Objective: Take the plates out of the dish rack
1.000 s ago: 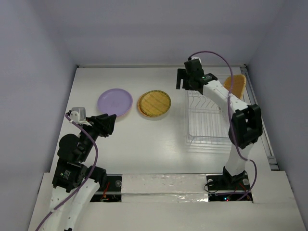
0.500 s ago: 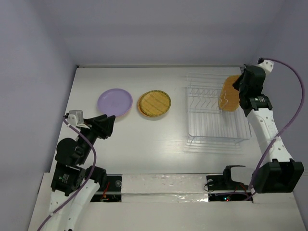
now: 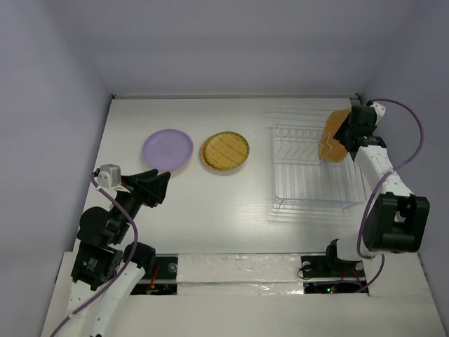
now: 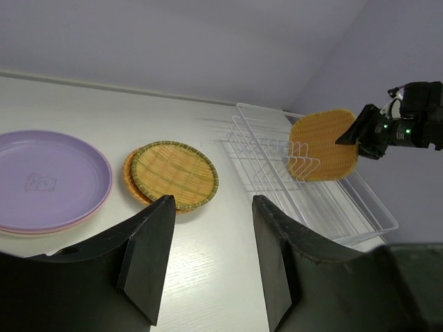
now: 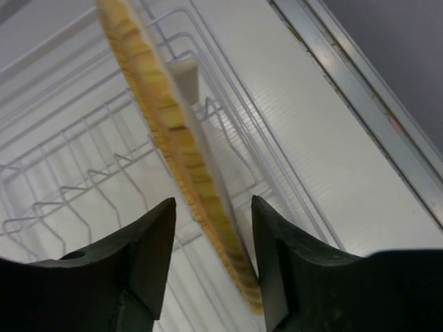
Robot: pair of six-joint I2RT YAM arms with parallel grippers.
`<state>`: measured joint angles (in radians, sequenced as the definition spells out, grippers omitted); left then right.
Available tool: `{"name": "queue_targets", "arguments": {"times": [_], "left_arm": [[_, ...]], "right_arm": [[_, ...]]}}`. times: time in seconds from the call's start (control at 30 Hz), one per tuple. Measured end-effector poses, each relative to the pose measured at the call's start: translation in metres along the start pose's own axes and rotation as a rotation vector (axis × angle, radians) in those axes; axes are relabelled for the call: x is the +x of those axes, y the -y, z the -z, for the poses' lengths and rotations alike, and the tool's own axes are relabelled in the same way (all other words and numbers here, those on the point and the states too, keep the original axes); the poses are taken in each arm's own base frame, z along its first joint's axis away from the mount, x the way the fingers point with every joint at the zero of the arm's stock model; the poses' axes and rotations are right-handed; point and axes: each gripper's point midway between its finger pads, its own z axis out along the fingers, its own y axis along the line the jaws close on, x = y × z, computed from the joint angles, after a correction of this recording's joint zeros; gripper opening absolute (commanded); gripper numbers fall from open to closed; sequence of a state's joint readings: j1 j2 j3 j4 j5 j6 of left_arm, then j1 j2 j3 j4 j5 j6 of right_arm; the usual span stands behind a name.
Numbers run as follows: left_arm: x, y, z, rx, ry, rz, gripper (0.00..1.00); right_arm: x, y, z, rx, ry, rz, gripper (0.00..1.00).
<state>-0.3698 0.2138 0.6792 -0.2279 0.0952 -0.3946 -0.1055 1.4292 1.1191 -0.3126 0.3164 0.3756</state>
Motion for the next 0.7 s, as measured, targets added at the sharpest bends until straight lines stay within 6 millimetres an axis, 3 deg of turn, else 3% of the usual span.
{"name": "queue_targets", "arguments": {"times": [0.03,0.2,0.37,0.53,0.7], "left_arm": [[0.000,0.001,0.000,0.003,0.001,0.000,0.46],[-0.001,0.002,0.002,0.007,0.007,0.000,0.46],[-0.001,0.002,0.002,0.010,0.005,0.001,0.46],[-0.001,0.002,0.002,0.010,0.004,0.001,0.46],[-0.001,0.002,0.002,0.010,0.004,0.001,0.46]], "right_arm": [[0.002,0.001,-0.003,0.006,-0.008,0.006,0.51],[0.011,0.004,-0.013,0.030,-0.034,0.035,0.24],[0.008,0.006,-0.008,0.032,-0.046,0.104,0.16],[-0.013,0.005,0.004,0.035,-0.043,0.149,0.00],[-0.026,0.001,0.012,0.015,-0.037,0.188,0.00]]}}
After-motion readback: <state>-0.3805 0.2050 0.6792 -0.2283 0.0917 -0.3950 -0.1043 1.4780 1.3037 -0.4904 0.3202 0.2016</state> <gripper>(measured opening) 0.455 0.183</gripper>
